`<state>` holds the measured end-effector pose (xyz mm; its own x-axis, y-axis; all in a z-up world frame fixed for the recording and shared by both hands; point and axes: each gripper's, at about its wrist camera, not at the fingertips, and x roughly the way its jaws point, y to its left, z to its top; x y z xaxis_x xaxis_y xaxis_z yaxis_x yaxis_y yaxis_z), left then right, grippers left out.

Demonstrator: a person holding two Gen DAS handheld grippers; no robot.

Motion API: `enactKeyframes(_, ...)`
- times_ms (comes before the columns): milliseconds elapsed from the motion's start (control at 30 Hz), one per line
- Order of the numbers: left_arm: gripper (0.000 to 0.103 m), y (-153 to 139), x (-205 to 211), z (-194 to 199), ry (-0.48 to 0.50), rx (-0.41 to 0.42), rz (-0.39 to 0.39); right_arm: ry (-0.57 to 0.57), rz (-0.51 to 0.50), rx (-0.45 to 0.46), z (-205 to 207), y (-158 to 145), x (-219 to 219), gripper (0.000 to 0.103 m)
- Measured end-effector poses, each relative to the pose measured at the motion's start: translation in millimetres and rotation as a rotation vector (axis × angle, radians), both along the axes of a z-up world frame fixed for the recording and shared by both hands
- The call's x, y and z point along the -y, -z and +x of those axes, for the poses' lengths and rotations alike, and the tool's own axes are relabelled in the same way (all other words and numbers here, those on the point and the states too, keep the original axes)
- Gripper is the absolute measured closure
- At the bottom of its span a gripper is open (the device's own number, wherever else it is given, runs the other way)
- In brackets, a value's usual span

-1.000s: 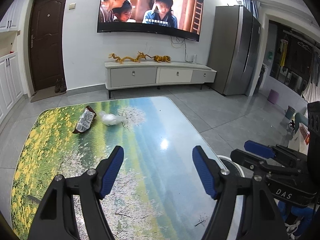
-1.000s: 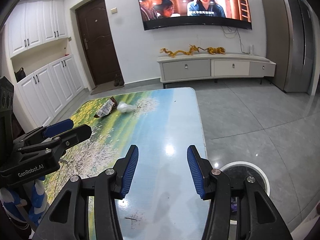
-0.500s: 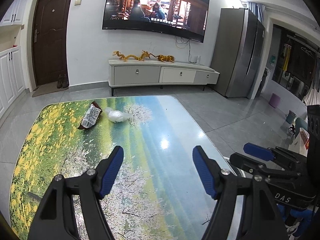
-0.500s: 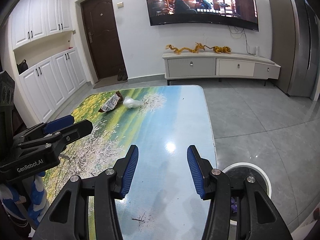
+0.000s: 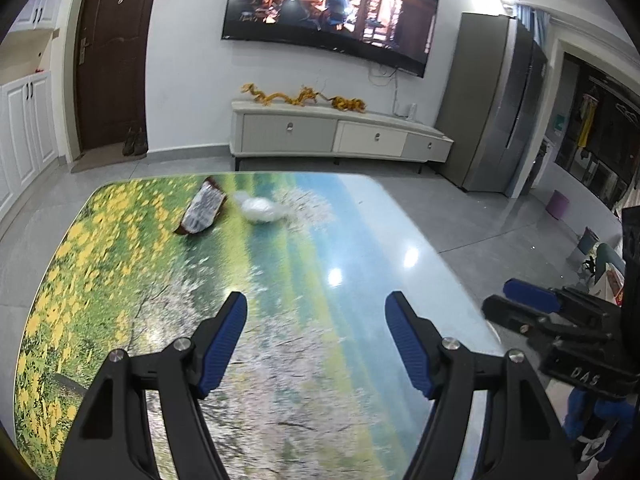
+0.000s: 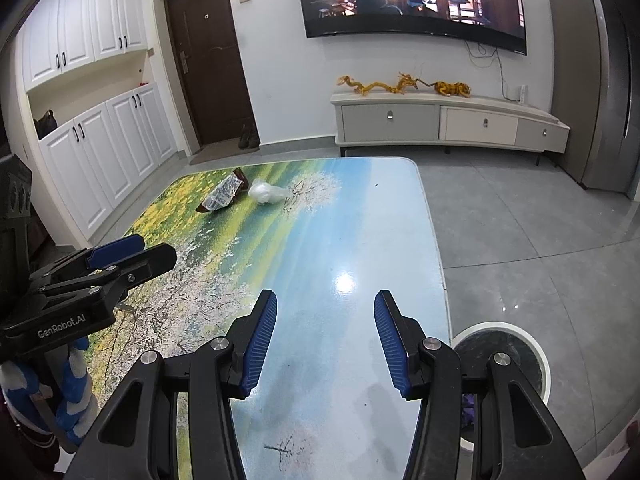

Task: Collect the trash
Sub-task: 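Move both open grippers back over the wrapper and plastic bag on the table, then grasp the brown snack wrapper with the left gripper while the right grasps the clear plastic bag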

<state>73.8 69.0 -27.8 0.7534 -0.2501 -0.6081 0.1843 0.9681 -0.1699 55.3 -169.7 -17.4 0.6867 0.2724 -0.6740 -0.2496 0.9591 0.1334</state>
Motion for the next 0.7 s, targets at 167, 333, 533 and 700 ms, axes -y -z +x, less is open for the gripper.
enactKeyframes(167,0.033,9.9,-33.3,22.1,-0.053,-0.033,-0.001,-0.024,-0.005,-0.017,14.3,5.7,-8.4,0.053)
enactKeyframes(333,0.033,16.8,-65.1,54.8,-0.089,-0.061,-0.001,-0.057,-0.003,-0.032,37.6,9.5,-19.8,0.053)
enactKeyframes(533,0.033,24.1,-84.9,96.9,-0.090,-0.102,-0.008,-0.102,0.000,-0.045,75.0,13.4,-34.6,0.053)
enactKeyframes(700,0.033,30.8,-92.0,136.5,-0.063,-0.131,0.011,-0.158,-0.008,-0.055,116.5,13.8,-53.1,0.053)
